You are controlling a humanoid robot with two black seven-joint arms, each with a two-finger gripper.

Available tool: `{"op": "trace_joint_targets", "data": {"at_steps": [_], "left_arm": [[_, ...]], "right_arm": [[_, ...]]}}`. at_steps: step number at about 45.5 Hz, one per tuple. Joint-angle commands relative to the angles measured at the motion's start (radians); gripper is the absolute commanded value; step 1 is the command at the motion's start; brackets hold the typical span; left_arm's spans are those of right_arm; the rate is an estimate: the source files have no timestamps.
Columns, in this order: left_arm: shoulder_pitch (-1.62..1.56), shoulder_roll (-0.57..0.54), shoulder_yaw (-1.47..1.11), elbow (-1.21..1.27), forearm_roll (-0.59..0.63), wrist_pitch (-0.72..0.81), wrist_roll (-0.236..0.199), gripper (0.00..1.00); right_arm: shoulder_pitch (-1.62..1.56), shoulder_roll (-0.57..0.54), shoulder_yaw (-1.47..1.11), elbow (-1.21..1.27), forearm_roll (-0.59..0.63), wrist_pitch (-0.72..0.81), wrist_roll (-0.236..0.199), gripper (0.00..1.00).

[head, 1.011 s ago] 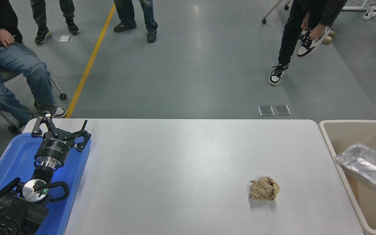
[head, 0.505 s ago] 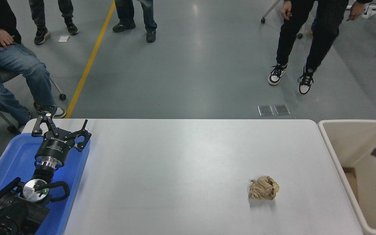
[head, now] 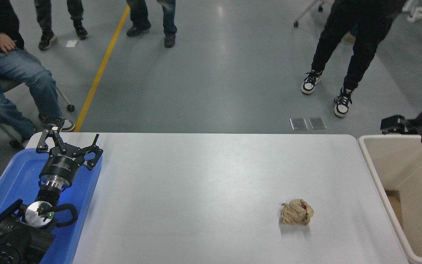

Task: Pick up foil plate and place in dustbin

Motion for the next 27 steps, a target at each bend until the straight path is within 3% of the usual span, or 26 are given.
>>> {"op": "trace_joint_targets", "data": {"at_steps": [1, 12, 27], "left_arm": [[0.001, 0.0, -0.001, 0.0, 0.0, 0.0, -0.002, 0.99], [0.001, -0.002, -0.002, 0.001, -0.002, 0.0, -0.002, 0.99], [0.001, -0.002, -0.002, 0.001, -0.002, 0.0, -0.002, 0.99]], "right_arm": [[0.226, 0.19, -0.04, 0.137, 0.175, 0.142, 0.0, 1.0], [0.242, 0.297, -0.059, 0.138, 0.189, 0.142, -0.002, 1.0], [0.253, 0.328, -0.063, 0.138, 0.192, 0.142, 0.0, 1.0]]}}
